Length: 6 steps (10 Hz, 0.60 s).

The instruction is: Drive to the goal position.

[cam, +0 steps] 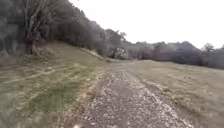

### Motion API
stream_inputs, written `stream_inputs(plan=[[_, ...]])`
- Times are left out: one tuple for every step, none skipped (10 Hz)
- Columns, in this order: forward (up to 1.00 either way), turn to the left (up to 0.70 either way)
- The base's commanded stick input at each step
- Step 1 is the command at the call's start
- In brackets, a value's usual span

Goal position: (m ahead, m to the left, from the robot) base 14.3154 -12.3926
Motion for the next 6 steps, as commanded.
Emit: stream_inputs(plan=[[0.6, -0.1], [0.6, -0.14], [0.6, -0.15], [0.6, -0.15], [0.6, -0.15], [0.6, -0.15]])
